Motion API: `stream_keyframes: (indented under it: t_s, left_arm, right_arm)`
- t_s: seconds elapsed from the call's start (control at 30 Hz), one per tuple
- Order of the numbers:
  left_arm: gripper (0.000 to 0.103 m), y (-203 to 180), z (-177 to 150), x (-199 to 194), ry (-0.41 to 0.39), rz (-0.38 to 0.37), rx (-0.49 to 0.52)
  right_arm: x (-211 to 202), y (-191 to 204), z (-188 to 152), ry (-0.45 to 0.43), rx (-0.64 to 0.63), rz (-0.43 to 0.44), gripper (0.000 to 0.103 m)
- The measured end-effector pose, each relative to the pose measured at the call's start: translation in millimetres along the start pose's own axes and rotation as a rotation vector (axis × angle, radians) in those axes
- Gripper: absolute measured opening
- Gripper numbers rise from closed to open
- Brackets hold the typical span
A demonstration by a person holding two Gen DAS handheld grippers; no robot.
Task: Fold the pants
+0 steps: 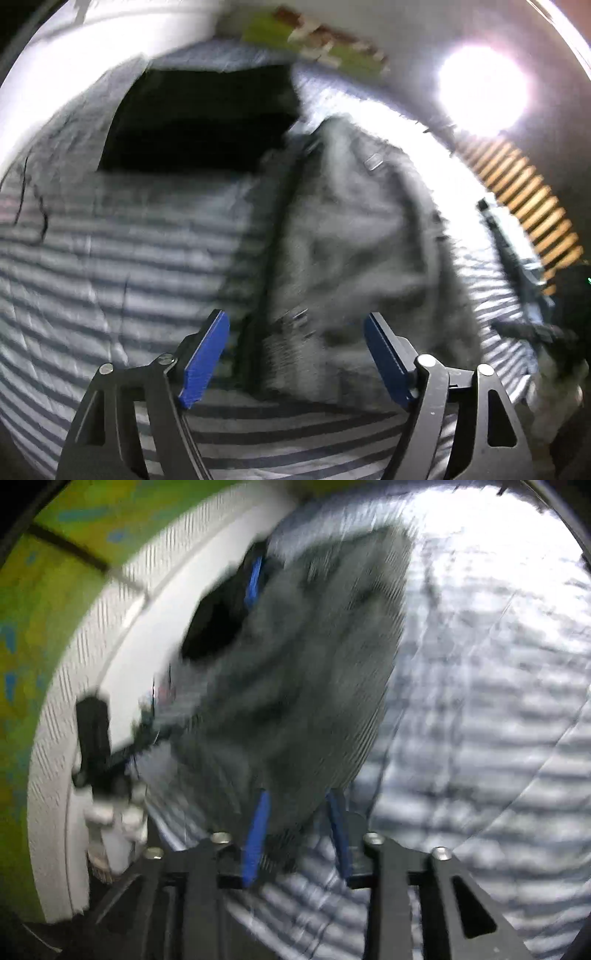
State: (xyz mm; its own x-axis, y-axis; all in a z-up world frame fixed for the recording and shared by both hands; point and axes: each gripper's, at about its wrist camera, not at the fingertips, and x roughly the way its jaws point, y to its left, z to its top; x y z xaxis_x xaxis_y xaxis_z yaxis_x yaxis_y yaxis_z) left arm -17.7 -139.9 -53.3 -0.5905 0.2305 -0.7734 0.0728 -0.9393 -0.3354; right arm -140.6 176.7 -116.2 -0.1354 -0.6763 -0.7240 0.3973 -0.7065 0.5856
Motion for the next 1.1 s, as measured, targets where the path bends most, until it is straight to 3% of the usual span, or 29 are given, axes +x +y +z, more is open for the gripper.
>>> stream_keyframes:
  t_s: [0.1, 0.2, 0.27, 0.33, 0.43, 0.57, 0.63, 0.77, 0.87, 0.93, 1.1]
  left_arm:
    - [0.09, -22.8, 13.5, -4.7, -0.047, -0.083, 0.028]
    - [0.09, -52.1, 27.7, 21.1, -0.007, -0.151, 0.057]
    - [0.09, -56.7, 31.6, 46.2, 0.041, -0.159, 0.054]
    - [0.09, -53.0, 33.9, 66.2, 0.074, -0.118, 0.043]
    - [0.089, -31.7, 28.5, 93.0, 0.143, -0.085, -0.007]
    - [0.089, -34.7, 26.9, 84.5, 0.116, -0.051, 0.0]
    - [0.089, -45.8, 32.3, 66.4, 0.06, -0.035, 0.03]
    - [0.089, -71.3, 49.8, 49.5, -0.014, -0.14, 0.029]
    - [0.089, -103.1, 65.4, 62.4, -0.024, -0.202, 0.061]
    - [0.089, -125.4, 75.8, 75.1, -0.018, -0.254, 0.095]
    - [0.089, -141.3, 84.1, 110.4, 0.036, -0.311, 0.095]
  right_arm:
    - [-21.3, -13.3, 30.4, -0.121, 0.006, -0.051, 0.034]
    - [-15.9, -22.1, 58.9, -0.198, 0.02, -0.074, 0.034]
    - [1.3, -26.0, 71.3, -0.193, 0.029, -0.062, 0.034]
    - [26.2, -25.3, 76.5, -0.171, 0.017, -0.061, 0.034]
    - [64.5, -21.0, 74.4, -0.107, -0.034, -0.148, 0.034]
    - [68.6, -20.7, 67.3, -0.032, -0.095, -0.191, 0.033]
    - [44.2, -24.7, 72.8, -0.067, -0.064, -0.11, 0.033]
    - [-0.4, -43.5, 106.3, -0.213, -0.004, -0.13, 0.041]
    - [1.9, -63.9, 143.1, -0.208, 0.069, -0.083, 0.042]
    - [14.6, -75.9, 168.8, -0.205, 0.102, -0.098, 0.043]
    - [49.7, -105.3, 215.4, -0.202, 0.193, -0.092, 0.043]
